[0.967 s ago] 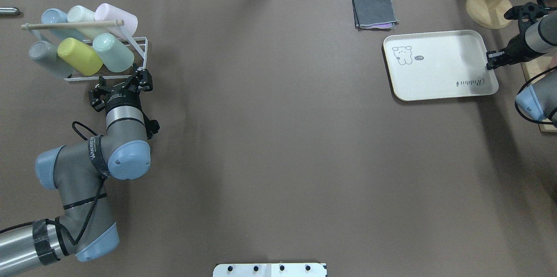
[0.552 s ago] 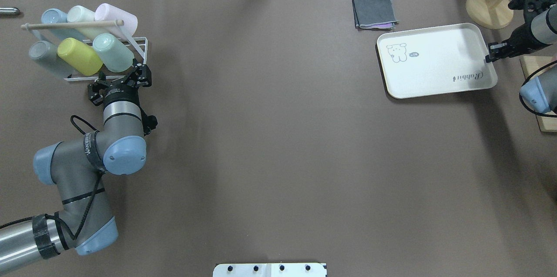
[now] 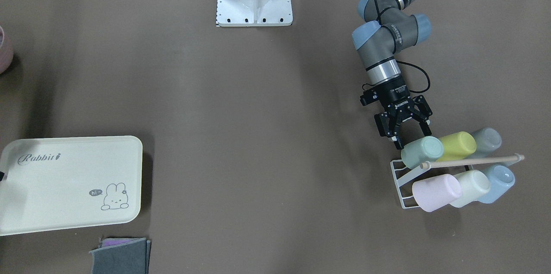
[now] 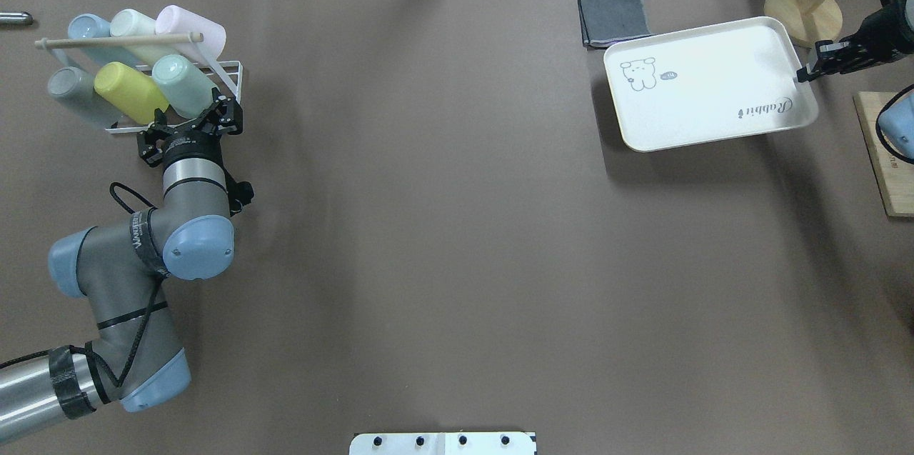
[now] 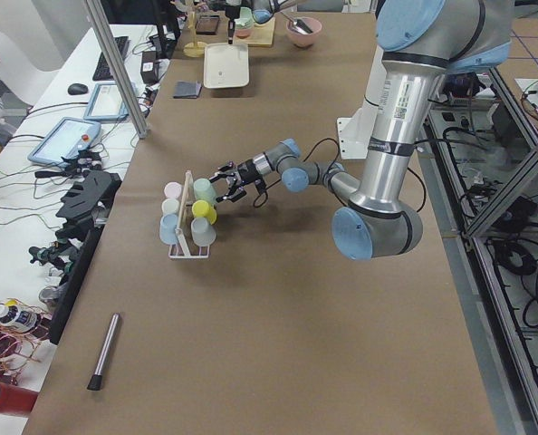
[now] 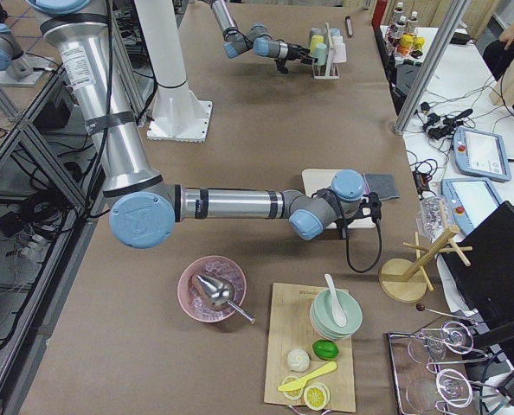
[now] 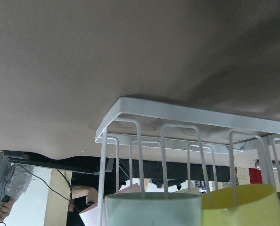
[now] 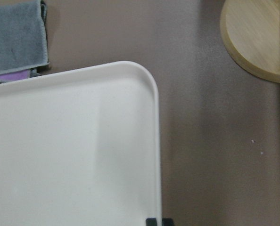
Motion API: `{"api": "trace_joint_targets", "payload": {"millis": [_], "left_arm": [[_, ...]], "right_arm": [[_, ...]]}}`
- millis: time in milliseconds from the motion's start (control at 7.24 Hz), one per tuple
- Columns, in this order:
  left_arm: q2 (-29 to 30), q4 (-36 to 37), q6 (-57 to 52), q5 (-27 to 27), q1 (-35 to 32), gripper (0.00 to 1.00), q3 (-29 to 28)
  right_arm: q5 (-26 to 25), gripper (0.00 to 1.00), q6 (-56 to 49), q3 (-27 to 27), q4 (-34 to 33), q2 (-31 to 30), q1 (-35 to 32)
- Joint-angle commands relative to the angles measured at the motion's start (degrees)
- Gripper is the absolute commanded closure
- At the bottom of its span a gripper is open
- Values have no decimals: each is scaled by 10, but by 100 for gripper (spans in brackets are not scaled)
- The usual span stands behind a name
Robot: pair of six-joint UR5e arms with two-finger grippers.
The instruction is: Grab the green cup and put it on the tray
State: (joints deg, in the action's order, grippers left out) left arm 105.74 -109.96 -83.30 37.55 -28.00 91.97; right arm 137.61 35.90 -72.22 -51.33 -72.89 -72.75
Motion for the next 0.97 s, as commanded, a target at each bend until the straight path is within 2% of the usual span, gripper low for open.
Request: {"api": "trace_joint_targets", "payload": {"millis": [0, 276, 552, 828], "left_arm": [[0, -2, 2, 0, -12, 3, -11], [4, -3, 2, 1, -21, 3, -23], [24, -33, 0, 1, -24, 3, -67], [49, -32, -26, 1, -24, 3, -74]], "right_arm": [[22, 100, 36, -37, 0, 10, -2], [31, 100, 60, -54, 0, 17, 6], [25, 100, 81, -54, 1, 44, 37], [-22, 100, 173, -57, 10, 84, 88]]}}
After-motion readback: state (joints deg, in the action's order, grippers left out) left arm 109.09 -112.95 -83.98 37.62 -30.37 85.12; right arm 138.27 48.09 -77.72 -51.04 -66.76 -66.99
